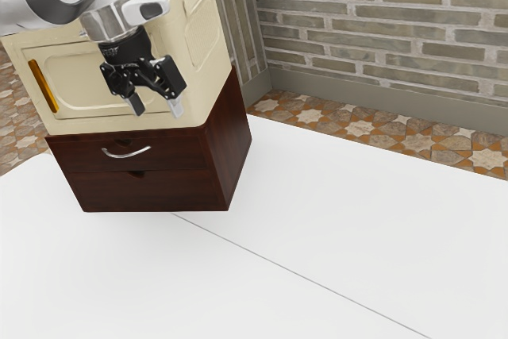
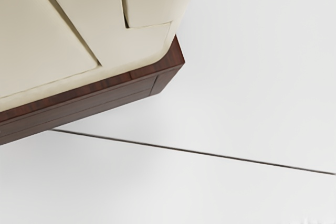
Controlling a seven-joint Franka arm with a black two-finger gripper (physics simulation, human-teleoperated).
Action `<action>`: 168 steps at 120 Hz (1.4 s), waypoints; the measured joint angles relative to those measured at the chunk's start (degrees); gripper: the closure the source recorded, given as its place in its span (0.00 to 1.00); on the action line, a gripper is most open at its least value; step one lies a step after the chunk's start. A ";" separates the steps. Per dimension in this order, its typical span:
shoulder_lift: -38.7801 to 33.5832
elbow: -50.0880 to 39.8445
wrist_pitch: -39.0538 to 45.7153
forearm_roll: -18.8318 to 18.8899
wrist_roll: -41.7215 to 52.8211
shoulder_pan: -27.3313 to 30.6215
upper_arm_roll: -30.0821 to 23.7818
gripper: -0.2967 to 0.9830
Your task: Pull the drawer handle with one arm to open the drawer
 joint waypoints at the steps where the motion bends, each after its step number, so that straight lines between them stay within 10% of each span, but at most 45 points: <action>1: 0.00 0.00 -0.01 0.00 0.02 0.00 0.00 0.23; 38: -7.96 5.93 -0.63 0.77 6.50 0.07 0.47 0.23; 83: -20.68 -16.15 8.25 -1.39 47.51 0.29 21.55 0.23; 168: -29.21 -41.20 30.94 -5.76 90.26 -5.19 20.00 0.24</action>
